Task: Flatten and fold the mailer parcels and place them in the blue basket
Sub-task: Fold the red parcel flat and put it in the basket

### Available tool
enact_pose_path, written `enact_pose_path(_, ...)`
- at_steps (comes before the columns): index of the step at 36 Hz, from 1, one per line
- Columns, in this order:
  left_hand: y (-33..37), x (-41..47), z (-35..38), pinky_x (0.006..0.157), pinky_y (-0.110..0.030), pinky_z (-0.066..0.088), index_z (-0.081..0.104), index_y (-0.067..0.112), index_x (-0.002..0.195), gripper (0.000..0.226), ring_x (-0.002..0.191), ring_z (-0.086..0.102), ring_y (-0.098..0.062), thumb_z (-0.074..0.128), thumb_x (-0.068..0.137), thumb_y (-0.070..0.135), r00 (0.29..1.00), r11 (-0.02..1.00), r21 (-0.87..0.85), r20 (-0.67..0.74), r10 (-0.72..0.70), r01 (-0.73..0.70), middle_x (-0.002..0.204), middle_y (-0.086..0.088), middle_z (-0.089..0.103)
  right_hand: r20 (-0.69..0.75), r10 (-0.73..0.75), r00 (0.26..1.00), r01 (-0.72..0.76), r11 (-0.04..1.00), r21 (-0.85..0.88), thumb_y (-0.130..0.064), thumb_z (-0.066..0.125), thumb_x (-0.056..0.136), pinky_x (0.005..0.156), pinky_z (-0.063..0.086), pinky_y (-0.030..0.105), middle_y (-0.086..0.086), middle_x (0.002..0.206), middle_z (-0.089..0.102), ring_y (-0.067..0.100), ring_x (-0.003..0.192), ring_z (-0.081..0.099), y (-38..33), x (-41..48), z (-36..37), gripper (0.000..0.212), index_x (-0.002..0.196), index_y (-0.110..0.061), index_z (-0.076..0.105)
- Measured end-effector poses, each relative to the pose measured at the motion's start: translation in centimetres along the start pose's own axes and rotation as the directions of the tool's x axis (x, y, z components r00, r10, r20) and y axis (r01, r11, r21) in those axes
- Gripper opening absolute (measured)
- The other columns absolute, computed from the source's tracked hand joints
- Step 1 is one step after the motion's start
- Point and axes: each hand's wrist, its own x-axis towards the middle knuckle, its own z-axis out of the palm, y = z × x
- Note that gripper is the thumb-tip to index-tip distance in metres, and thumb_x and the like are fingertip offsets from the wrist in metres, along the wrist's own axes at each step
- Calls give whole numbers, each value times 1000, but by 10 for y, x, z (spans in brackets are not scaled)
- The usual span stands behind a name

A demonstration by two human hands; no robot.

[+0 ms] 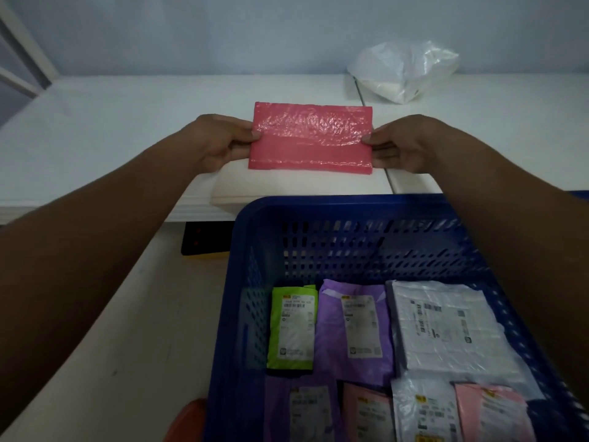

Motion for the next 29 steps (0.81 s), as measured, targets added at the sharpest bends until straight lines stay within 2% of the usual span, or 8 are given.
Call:
enact_pose_path(2,0,-1,0,70,-28,60,65,-4,108,24,90,75,-21,69,84,-8,1000,1000,-1,-10,1,-1,104,-15,72,-13,-2,1000,2,1000,18,-8,70,90,68,59,27,6,101,72,18,90,70,2,-1,1,9,98,-9,68)
enact_pose_path(5,0,-6,1,72,-29,60,63,-6,118,33,94,74,-21,68,85,-7,1000,1000,-11,-5,-28,28,110,-17,71,-20,5,1000,-4,999,50,-6,70,90,70,60,28,8,102,73,19,92,72,5,-5,1,9,99,-7,68)
enact_pose_path(9,10,-20,8,72,-28,60,63,-4,121,33,94,74,-20,67,88,-5,998,998,13,27,-64,64,111,-15,72,-42,-16,999,19,997,79,-5,69,90,60,58,26,6,94,72,18,81,71,2,-18,-4,9,98,-6,68)
enact_pose_path(15,24,-32,32,69,-24,59,65,-2,116,30,90,74,-17,67,87,-7,999,1000,8,38,-27,27,110,-14,71,-73,-50,996,57,994,96,-3,70,88,62,59,27,7,94,74,17,75,74,-6,-40,-31,13,101,-4,69)
enact_pose_path(18,24,-38,49,68,-24,59,67,0,106,21,86,75,-17,67,87,-6,998,1000,15,63,-20,19,106,-13,72,-103,-62,993,71,994,81,-3,71,88,70,61,29,9,96,75,20,81,75,-4,-53,-49,15,102,-3,69)
enact_pose_path(22,16,-45,70,74,-27,60,64,-1,117,32,94,74,-20,69,86,-5,997,1000,-20,81,14,-12,110,-14,72,-128,-61,990,73,994,86,-2,69,89,68,60,29,10,97,74,20,80,75,8,-72,-69,13,101,-3,68)
enact_pose_path(29,1,-65,95,84,-30,59,62,0,121,36,102,72,-23,69,86,-1,976,998,-19,211,61,-59,114,-14,72,-76,-87,993,98,984,151,-2,69,89,67,60,29,12,95,76,22,86,75,37,-106,-103,10,99,-3,68)
